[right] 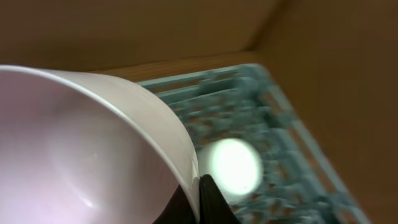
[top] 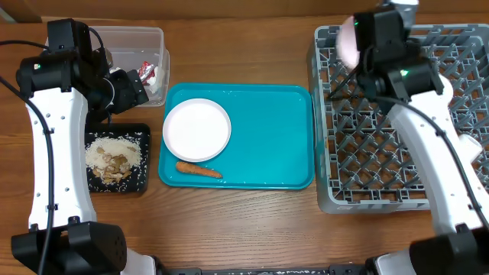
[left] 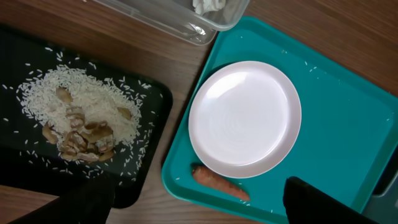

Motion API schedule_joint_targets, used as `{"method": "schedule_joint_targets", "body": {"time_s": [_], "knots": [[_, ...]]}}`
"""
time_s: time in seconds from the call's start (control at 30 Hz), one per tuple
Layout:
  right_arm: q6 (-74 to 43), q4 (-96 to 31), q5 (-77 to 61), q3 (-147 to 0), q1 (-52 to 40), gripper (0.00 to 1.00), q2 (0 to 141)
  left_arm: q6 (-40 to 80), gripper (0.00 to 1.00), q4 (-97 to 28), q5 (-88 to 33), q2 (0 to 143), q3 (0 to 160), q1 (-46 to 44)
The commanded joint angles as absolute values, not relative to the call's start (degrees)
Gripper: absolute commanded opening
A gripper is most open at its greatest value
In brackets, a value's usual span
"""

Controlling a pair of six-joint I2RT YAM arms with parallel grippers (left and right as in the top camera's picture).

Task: Sort waste into correct bins and load items into the dishwasher
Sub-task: 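Lower the bowl into the rack's far side and open the right gripper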

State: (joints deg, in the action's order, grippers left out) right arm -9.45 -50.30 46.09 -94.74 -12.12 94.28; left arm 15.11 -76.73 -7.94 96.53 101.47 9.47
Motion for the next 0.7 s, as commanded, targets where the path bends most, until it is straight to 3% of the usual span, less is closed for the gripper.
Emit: {"method": "schedule_joint_targets", "body": {"time_s": [0.0,0.13,0.67], "knots": [[-10.52,-47.59,65.23,-94.06,-8.84,0.04,96.36,15.86,0.89,-76.60,-8.60,95.90,102.37,9.37],[-10.46,-44.84,72.77,-94.06,-4.95,0.04,100.82,15.88,0.89,-76.55,-8.64,95.90,102.37,9.37],[-10.52,-44.18,71.66,-94.08,1.52,0.04,118.30,15.90,0.89,-77.32,-9.28,95.90,102.37,9.34]]}}
